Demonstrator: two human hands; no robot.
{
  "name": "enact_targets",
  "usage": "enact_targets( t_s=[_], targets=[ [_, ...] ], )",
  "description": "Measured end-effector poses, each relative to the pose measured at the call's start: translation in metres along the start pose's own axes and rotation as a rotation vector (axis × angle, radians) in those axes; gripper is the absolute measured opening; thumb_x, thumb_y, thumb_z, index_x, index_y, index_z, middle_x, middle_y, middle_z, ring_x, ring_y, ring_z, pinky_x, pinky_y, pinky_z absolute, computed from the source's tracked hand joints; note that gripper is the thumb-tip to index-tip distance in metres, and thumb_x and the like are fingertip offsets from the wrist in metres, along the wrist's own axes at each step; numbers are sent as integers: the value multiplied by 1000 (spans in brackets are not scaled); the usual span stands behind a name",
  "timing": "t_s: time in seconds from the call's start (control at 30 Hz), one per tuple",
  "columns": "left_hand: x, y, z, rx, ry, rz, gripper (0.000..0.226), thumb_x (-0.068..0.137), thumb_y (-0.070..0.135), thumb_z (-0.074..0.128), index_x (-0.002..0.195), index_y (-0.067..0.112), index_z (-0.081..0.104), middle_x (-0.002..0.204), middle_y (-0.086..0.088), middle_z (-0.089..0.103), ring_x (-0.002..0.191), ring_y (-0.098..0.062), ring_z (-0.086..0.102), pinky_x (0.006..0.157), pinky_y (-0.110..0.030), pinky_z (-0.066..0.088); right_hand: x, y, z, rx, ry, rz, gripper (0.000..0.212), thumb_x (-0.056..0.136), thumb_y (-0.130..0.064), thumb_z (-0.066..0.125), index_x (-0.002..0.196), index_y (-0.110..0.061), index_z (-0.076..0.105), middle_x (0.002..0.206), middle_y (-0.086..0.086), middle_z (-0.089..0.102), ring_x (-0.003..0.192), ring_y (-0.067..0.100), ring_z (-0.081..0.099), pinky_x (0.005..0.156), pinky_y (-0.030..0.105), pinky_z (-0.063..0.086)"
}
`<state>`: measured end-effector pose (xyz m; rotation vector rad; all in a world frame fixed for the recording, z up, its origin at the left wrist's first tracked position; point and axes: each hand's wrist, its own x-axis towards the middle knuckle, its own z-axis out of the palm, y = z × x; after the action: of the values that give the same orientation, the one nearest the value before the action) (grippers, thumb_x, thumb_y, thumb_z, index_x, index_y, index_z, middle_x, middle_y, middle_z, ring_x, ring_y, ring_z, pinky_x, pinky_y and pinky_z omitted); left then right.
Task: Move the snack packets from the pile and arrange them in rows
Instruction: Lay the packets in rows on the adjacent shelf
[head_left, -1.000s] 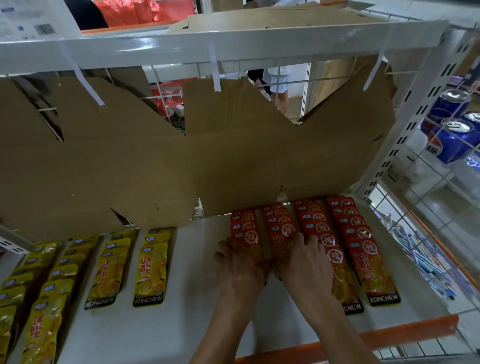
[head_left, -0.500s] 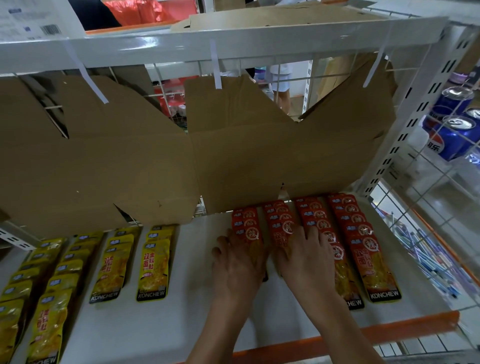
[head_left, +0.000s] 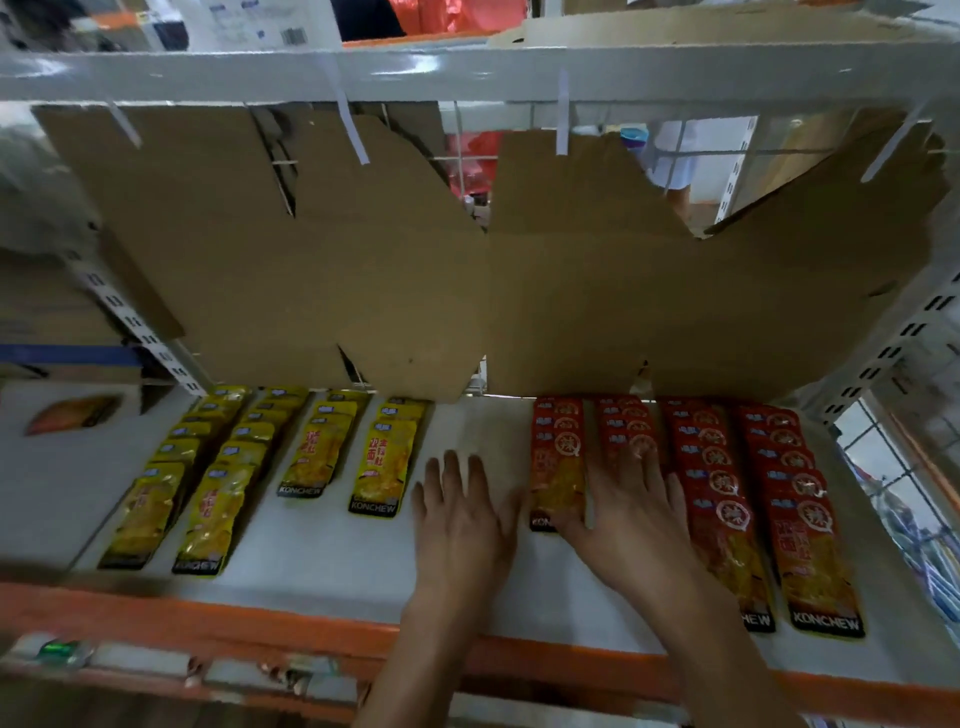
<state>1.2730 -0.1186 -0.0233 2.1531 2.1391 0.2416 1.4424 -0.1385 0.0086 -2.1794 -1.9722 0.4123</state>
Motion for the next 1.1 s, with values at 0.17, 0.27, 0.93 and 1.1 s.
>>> enact_targets(
  t_s=[0.17,0.27,0.93,1.1],
  targets=[
    [-28,-24,-19,-52,31,-173,93,85,73,12,146,12,46,152,-18,43,144,-38,34,113,-52,32,-2,-20,-5,-7,-142,-137,86,87,-64,49,156,-32,7,164,5,1,150,35,-2,122,53,1],
    [-52,-42,-29,-32,-27,-260,98,82,75,-1,155,17,26,162,-13,23,151,-32,15,119,-47,20,-8,-37,2,-38,-164,-257,84,88,-66,47,156,-28,13,164,6,11,150,31,6,122,51,8],
    [-200,-211,-86,-151,97,-764,71,96,68,26,153,25,27,163,-6,21,152,-26,11,123,-46,14,-92,-231,66,-161,-357,-767,82,93,-68,35,157,-25,5,165,10,0,151,32,-3,121,48,3],
    [-226,-277,-107,-177,161,-828,65,96,66,28,150,29,29,163,-1,20,152,-29,10,121,-50,13,-118,-297,95,-156,-385,-882,80,94,-65,38,156,-26,6,165,10,0,151,33,-6,122,51,2]
  ],
)
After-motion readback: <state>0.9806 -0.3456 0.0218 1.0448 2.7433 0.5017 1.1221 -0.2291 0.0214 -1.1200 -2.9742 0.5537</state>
